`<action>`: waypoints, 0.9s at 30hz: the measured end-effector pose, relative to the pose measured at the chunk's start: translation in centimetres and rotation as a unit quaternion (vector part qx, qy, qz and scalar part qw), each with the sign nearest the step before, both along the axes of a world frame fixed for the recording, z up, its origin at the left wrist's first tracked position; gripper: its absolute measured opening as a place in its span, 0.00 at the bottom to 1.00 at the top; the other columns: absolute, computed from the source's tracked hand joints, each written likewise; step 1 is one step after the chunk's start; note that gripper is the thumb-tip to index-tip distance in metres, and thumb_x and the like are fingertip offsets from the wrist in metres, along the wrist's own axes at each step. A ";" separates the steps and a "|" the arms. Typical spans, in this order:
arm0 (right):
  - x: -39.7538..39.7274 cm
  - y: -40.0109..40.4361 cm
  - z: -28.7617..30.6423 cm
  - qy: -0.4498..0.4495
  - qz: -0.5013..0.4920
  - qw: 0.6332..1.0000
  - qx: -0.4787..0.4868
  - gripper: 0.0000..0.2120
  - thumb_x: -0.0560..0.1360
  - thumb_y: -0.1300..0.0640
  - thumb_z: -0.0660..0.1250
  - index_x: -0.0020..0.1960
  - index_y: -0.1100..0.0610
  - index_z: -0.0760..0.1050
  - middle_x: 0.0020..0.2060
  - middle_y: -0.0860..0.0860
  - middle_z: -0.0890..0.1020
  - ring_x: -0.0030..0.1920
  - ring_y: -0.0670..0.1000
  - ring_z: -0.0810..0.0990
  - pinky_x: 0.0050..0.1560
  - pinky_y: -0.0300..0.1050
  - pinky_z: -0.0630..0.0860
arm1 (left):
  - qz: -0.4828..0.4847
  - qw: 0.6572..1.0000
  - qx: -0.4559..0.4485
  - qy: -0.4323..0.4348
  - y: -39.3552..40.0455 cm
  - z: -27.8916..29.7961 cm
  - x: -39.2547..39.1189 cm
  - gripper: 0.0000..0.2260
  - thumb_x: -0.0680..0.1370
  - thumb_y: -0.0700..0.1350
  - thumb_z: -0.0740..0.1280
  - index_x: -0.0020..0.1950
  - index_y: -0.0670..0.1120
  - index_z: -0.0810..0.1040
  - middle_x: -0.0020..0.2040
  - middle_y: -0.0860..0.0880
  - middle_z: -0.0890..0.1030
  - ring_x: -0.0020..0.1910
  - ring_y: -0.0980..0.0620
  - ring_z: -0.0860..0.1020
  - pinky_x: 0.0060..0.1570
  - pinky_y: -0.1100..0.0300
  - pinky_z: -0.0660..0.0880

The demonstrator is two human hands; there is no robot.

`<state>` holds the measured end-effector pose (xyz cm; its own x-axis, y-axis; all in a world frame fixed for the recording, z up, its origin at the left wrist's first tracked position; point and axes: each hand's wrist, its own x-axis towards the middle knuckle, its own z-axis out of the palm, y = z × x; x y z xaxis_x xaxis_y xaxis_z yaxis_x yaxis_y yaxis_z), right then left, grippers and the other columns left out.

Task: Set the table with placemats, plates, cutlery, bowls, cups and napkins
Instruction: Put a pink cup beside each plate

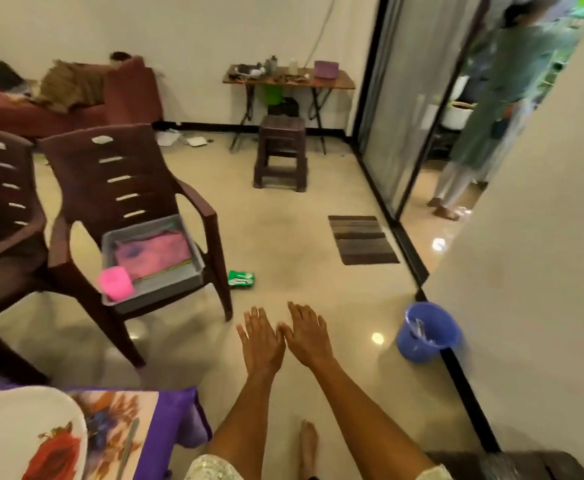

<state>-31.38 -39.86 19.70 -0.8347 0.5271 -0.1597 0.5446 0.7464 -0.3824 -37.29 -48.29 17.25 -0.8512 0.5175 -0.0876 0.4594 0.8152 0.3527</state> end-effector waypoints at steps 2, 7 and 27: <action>-4.2 1.8 -1.3 -0.010 0.031 0.999 -0.008 0.27 0.82 0.42 0.47 0.77 0.51 0.50 0.77 0.51 0.56 0.77 0.52 0.52 0.74 0.53 0.49 | 0.036 0.999 -0.005 0.000 1.4 -0.9 -3.4 0.26 0.83 0.53 0.45 0.77 0.41 0.46 0.78 0.43 0.48 0.77 0.46 0.45 0.74 0.47 0.41; -15.0 5.2 -2.0 -0.016 0.107 0.994 -0.037 0.43 0.70 0.28 0.32 0.76 0.50 0.54 0.75 0.51 0.61 0.75 0.52 0.57 0.73 0.50 0.54 | 0.161 0.986 0.032 -0.032 3.7 -1.1 -12.8 0.25 0.83 0.52 0.49 0.77 0.43 0.52 0.77 0.44 0.54 0.77 0.47 0.48 0.74 0.50 0.41; -52.4 -3.3 -9.3 -0.145 0.371 0.912 -0.095 0.26 0.81 0.46 0.53 0.76 0.55 0.57 0.72 0.55 0.65 0.72 0.55 0.62 0.69 0.52 0.62 | 0.526 0.834 0.108 -0.124 -8.4 -11.4 -43.1 0.22 0.76 0.46 0.66 0.66 0.35 0.70 0.63 0.37 0.74 0.65 0.38 0.70 0.66 0.45 0.61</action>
<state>-83.76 -43.20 10.44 -0.8586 -0.2264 -0.4600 0.0146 0.8861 -0.4633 -80.42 -56.70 5.89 -0.8137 -0.4783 -0.3304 -0.5797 0.6261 0.5214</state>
